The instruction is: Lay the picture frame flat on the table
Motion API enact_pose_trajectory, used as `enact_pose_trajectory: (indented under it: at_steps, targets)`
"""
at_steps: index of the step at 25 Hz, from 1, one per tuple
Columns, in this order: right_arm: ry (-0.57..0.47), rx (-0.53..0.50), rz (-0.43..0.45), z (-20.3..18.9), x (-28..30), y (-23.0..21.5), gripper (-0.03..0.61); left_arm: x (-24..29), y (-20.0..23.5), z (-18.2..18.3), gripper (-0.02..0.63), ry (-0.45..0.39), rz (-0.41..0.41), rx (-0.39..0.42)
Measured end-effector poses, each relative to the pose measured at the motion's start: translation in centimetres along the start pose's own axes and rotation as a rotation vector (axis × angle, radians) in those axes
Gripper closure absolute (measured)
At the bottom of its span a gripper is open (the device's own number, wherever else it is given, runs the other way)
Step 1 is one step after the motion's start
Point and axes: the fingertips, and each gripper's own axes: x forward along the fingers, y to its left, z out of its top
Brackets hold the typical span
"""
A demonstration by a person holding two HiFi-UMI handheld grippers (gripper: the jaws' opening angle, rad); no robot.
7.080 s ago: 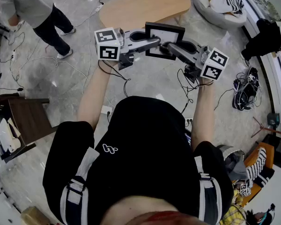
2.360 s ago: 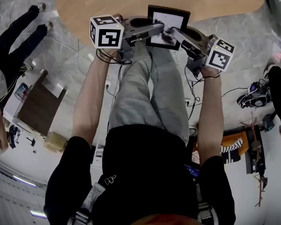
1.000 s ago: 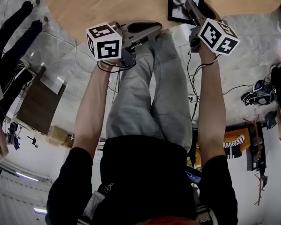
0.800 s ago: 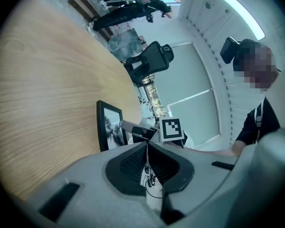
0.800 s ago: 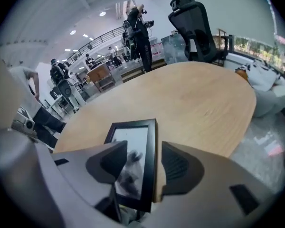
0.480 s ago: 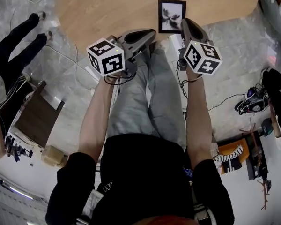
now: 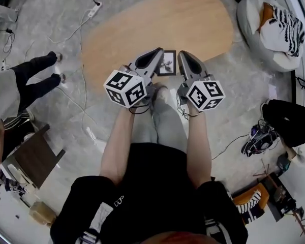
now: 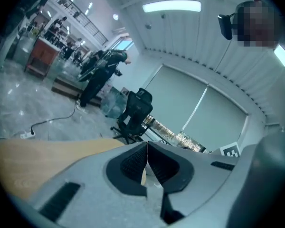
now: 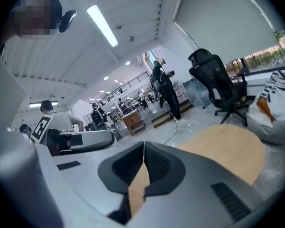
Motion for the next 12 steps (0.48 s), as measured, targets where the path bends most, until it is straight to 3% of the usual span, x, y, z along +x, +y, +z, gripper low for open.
enact_pose_trajectory:
  at_steps: [4,8,12]
  targets:
    - [-0.147,-0.128,0.098,8.7,-1.8,5.0,0.565,-1.1,-3.9,7.5,0.603,-0.119,0.069,0.113]
    - [-0.257,-0.158,0.186,15.1,-4.7,9.9,0.565,-3.5,-7.4,13.4,0.603,-0.233,0.146,0.192]
    - [-0.322,-0.201,0.117,19.5,-6.7,11.7,0.565,-5.1,-10.2,17.2,0.603,-0.315,0.189,0.252]
